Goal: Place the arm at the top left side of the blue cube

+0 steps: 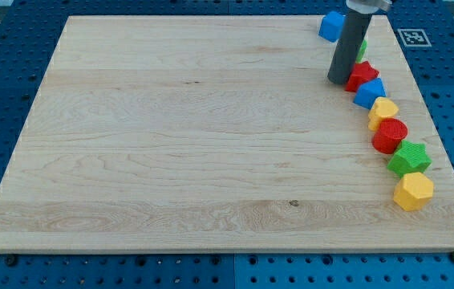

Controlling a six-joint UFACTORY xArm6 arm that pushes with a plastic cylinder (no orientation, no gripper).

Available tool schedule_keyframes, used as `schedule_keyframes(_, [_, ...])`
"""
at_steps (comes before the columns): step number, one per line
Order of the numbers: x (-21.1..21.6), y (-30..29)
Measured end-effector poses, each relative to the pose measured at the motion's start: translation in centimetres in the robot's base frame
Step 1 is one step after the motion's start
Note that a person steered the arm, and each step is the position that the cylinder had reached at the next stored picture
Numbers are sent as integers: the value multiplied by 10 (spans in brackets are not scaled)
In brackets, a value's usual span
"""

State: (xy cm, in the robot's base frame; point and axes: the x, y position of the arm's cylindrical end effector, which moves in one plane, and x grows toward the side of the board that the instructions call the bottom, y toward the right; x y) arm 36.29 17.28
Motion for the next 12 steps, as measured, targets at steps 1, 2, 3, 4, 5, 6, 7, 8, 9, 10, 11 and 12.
schedule_keyframes(1, [17, 0])
schedule_keyframes(2, [33, 0])
schedule_keyframes(3, [48, 0])
schedule_keyframes(4, [65, 0])
schedule_keyframes(5, [79, 0])
schedule_keyframes(6, [92, 0])
schedule_keyframes(7, [105, 0])
schedule_keyframes(8, [116, 0])
schedule_keyframes(9, [119, 0])
schedule_keyframes(10, [119, 0])
schedule_keyframes(11, [113, -1])
schedule_keyframes(12, [86, -1])
